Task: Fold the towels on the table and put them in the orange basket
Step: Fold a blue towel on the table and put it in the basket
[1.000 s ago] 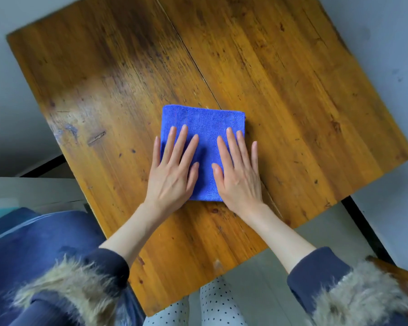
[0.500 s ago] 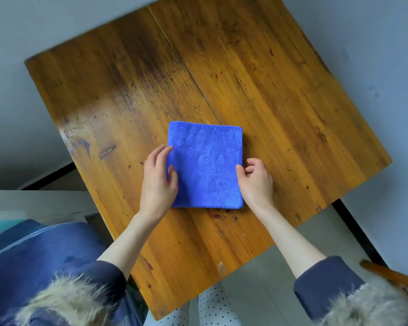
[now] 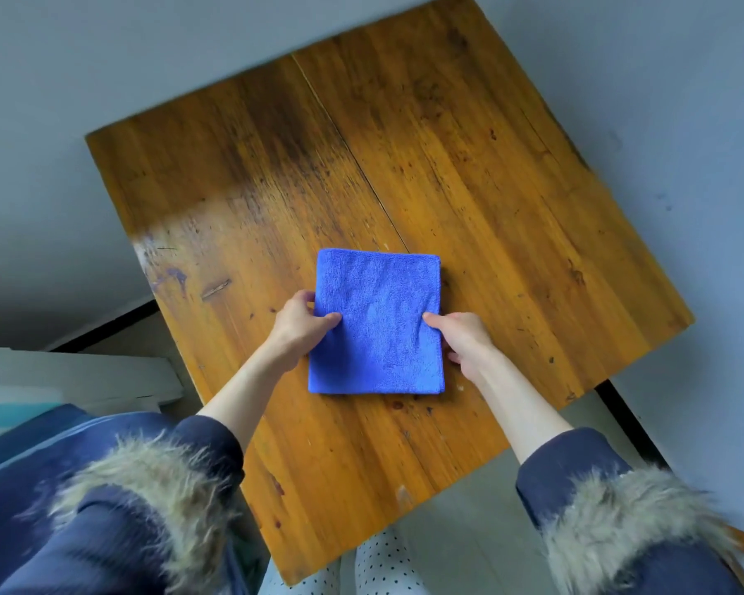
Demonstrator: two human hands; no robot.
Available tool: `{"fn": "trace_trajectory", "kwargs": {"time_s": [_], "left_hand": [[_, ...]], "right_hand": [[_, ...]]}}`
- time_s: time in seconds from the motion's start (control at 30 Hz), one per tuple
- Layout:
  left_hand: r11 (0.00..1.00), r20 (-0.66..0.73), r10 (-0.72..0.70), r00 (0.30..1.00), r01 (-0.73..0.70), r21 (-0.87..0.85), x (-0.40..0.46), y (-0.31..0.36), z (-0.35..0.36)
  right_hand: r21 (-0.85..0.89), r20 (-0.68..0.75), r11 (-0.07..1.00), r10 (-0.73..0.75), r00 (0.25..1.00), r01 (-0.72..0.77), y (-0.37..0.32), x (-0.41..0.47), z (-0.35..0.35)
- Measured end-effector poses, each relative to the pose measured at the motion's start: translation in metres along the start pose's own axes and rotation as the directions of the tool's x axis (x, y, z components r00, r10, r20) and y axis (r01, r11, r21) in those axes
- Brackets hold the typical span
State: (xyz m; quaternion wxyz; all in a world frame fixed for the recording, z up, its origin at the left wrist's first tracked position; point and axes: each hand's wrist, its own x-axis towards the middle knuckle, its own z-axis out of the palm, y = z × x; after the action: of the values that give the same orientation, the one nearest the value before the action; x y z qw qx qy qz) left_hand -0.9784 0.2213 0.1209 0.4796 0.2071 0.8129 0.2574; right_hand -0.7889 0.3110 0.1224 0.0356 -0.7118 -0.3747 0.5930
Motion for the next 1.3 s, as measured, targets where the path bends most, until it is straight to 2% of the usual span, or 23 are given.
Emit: {"fn": "trace_trajectory", "kwargs": {"time_s": [0.07, 0.2, 0.3, 0.43, 0.53, 0.67, 0.8, 0.97, 1.13, 1.3], "left_hand": [[0.999, 0.002, -0.020, 1.000, 0.020, -0.025, -0.003, -0.001, 0.000], [0.980, 0.036, -0.069, 0.997, 0.074, -0.184, -0.016, -0.012, -0.002], [0.954, 0.085, -0.107, 0.991, 0.126, -0.272, -0.031, -0.022, -0.005], [0.920, 0.134, -0.125, 0.983, 0.165, -0.355, -0.056, -0.033, -0.013], [0.899, 0.100, -0.120, 0.988, 0.151, -0.412, -0.078, -0.038, -0.018], [0.870, 0.015, -0.089, 0.996, 0.085, -0.485, -0.119, -0.043, -0.030], [0.824, -0.093, -0.047, 0.995, -0.014, -0.567, -0.169, -0.056, -0.058], [0.754, -0.280, -0.071, 0.957, -0.133, -0.643, -0.241, -0.092, -0.105], [0.687, -0.440, -0.153, 0.885, -0.225, -0.691, -0.311, -0.149, -0.149], [0.606, -0.519, -0.277, 0.809, -0.272, -0.747, -0.376, -0.223, -0.185]], "right_hand": [[0.025, 0.025, 1.000, -0.008, 1.000, 0.007, -0.002, -0.003, 0.000], [-0.028, 0.105, 0.996, -0.083, 0.991, 0.086, 0.001, -0.013, -0.002], [0.001, 0.194, 0.997, -0.070, 0.979, 0.071, 0.006, -0.022, -0.009], [-0.054, 0.265, 0.996, -0.048, 0.963, 0.064, 0.005, -0.039, -0.014], [-0.089, 0.325, 0.992, -0.054, 0.944, 0.087, 0.001, -0.054, -0.016], [-0.107, 0.374, 0.976, -0.137, 0.917, 0.189, -0.007, -0.083, -0.014], [-0.164, 0.483, 0.929, -0.218, 0.848, 0.332, -0.024, -0.125, 0.004], [-0.194, 0.634, 0.865, -0.250, 0.731, 0.464, -0.038, -0.190, 0.054], [-0.224, 0.760, 0.777, -0.238, 0.605, 0.588, -0.026, -0.259, 0.126], [-0.251, 0.854, 0.704, -0.161, 0.494, 0.664, 0.007, -0.324, 0.210]]}}
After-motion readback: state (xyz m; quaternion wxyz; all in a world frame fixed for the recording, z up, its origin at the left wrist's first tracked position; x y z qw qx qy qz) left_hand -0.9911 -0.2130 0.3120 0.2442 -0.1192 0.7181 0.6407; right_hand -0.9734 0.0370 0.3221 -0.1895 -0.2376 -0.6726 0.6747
